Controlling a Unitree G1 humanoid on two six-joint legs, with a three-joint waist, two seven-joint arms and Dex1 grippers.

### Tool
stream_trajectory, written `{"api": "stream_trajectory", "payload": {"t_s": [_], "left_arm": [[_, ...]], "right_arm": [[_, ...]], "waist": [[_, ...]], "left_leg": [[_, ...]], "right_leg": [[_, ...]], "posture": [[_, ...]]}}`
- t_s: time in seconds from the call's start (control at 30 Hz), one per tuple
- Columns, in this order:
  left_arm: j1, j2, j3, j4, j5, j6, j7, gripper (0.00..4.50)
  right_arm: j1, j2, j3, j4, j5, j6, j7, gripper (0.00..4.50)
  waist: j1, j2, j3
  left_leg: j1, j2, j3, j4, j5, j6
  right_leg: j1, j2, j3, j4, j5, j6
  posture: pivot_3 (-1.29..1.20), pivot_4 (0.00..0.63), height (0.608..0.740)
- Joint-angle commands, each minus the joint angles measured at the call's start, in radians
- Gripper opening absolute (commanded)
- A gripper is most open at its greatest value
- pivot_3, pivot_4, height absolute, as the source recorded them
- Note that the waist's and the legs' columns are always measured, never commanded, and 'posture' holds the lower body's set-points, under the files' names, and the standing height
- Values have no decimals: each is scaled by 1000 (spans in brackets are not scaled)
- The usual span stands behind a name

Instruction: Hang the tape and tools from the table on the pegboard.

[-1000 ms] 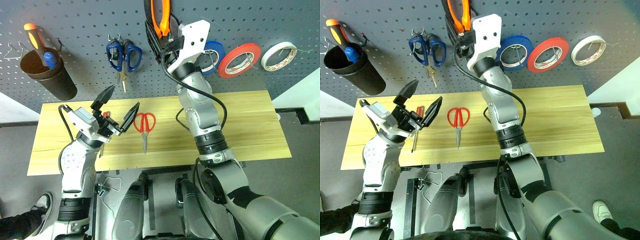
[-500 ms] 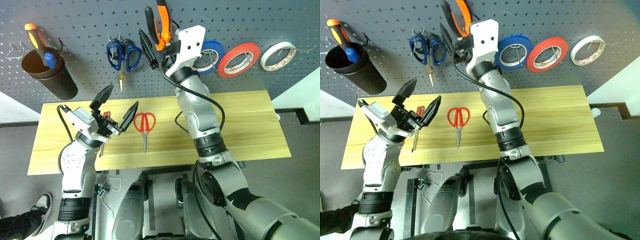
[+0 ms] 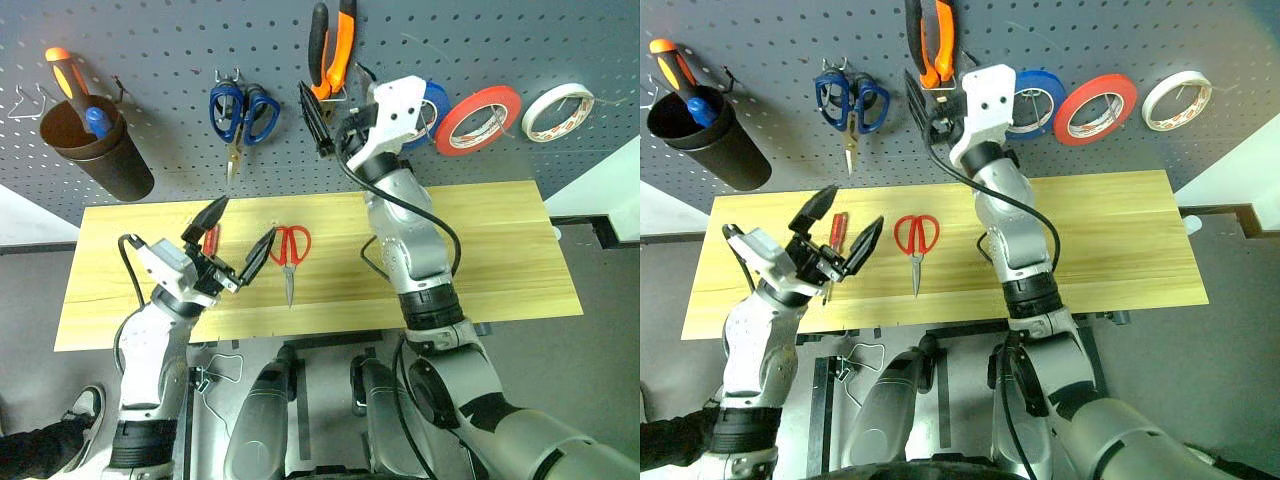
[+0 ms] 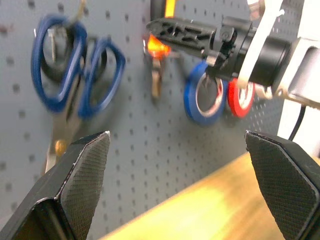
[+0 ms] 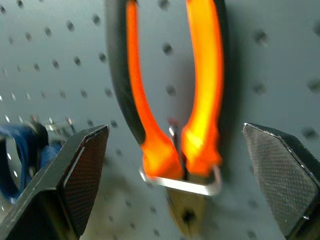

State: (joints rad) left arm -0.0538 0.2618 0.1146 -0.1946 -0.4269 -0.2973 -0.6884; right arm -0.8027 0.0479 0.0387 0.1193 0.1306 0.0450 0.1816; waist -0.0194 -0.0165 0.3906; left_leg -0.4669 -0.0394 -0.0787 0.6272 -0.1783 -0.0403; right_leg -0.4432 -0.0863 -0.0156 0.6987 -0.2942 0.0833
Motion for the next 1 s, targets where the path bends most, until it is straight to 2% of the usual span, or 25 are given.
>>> {"api": "stream_trajectory", "payload": {"t_s": [0.03, 0.37, 0.53, 0.7, 0.83, 1.0], "left_arm": [[21, -5, -11, -54, -4, -27, 1, 4500], [62, -8, -6, -82, 8, -37, 24, 4500], [187, -49, -15, -253, 44, -16, 141, 4500], [266, -78, -25, -376, 66, 134, 293, 4500], [246, -106, -40, -369, 100, 207, 376, 4500], [174, -146, -73, -295, 281, 474, 601, 4500]], "right_arm": [[22, 6, 20, -124, 3, 38, -6, 4483], [154, -20, 44, -286, -8, 136, -14, 4483], [272, -68, 48, -471, 7, 232, -6, 4483], [377, -135, 13, -668, 54, 370, 5, 4483], [451, -214, -25, -798, 141, 490, 55, 4483], [570, -402, -100, -954, 451, 669, 266, 4483]], "waist": [[0, 0, 0], [0, 0, 0], [2, 0, 0], [6, 0, 0], [8, 0, 0], [7, -1, -1]], "left_leg": [[0, 0, 0, 0, 0, 0], [0, 0, 0, 0, 0, 0], [-1, 0, 0, 0, 0, 0], [-1, 0, -1, -1, 0, 0], [-1, 0, -1, 0, 0, 0], [-5, 0, -2, 1, -1, 2]], "right_leg": [[0, 0, 0, 0, 0, 0], [0, 0, 0, 0, 0, 0], [0, -1, 1, -2, 0, 0], [0, -1, 1, -2, 0, 0], [1, 0, 1, -4, -1, 0], [2, 0, -2, -9, 0, 1]], "posture": [[63, 379, 703], [67, 379, 703], [78, 374, 703], [85, 372, 703], [60, 365, 703], [39, 354, 703]]}}
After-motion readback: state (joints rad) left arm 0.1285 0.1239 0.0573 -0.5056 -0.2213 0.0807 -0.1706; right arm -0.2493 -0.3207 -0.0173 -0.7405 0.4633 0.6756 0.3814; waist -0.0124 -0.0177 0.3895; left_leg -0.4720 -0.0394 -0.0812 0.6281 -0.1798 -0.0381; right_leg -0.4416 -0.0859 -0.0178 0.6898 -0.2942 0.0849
